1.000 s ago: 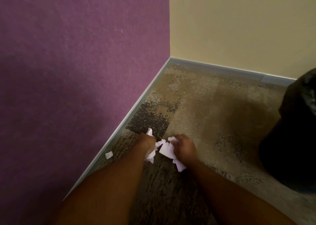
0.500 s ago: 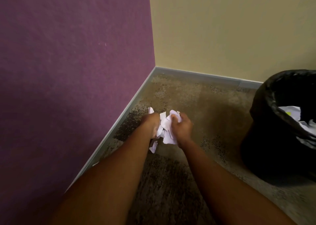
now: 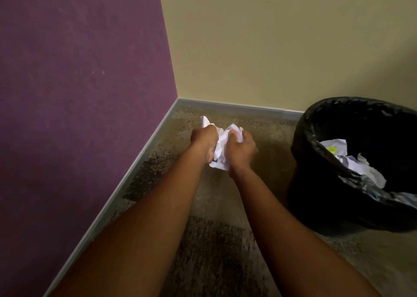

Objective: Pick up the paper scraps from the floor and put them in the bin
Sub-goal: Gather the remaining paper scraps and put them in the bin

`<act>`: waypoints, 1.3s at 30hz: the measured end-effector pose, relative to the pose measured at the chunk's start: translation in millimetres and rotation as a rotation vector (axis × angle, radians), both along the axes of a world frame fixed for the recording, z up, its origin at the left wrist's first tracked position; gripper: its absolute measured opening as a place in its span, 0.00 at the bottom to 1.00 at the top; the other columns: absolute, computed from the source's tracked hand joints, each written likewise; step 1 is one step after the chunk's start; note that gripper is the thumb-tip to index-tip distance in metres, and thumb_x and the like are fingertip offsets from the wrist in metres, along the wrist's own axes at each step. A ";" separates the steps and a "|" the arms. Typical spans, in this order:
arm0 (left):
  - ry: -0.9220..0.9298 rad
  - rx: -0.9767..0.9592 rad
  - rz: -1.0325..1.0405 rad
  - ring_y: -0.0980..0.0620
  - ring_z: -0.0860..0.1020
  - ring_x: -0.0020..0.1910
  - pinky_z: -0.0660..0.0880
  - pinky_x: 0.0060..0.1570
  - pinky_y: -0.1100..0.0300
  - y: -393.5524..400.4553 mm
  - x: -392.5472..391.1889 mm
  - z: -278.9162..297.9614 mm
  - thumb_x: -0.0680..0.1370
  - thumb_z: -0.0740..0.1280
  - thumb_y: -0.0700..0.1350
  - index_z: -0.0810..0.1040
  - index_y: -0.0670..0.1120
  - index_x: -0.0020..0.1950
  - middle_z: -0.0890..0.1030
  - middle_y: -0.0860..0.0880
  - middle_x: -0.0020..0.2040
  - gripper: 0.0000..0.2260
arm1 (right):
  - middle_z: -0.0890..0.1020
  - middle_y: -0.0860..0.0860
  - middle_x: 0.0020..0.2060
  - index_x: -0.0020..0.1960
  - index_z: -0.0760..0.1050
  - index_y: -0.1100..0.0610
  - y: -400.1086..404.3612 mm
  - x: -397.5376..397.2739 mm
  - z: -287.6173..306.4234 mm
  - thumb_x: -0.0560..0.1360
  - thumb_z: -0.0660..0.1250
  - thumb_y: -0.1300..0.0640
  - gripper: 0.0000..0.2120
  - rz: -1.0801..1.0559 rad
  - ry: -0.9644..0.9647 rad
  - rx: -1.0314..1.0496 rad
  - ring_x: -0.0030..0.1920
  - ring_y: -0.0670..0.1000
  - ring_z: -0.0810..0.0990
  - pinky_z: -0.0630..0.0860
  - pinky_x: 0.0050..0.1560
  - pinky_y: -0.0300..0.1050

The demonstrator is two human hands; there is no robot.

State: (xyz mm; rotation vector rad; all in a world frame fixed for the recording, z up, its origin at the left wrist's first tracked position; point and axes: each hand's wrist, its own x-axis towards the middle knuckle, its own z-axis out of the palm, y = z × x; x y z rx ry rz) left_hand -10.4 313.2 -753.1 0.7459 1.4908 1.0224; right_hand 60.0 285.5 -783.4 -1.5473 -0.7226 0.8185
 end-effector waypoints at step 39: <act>-0.160 0.226 -0.352 0.45 0.76 0.33 0.70 0.25 0.63 -33.2 224.0 103.4 0.70 0.59 0.49 0.71 0.44 0.61 0.77 0.47 0.45 0.21 | 0.82 0.47 0.43 0.47 0.76 0.49 -34.6 197.5 109.5 0.74 0.63 0.57 0.05 -0.533 -0.074 0.247 0.47 0.51 0.82 0.80 0.54 0.49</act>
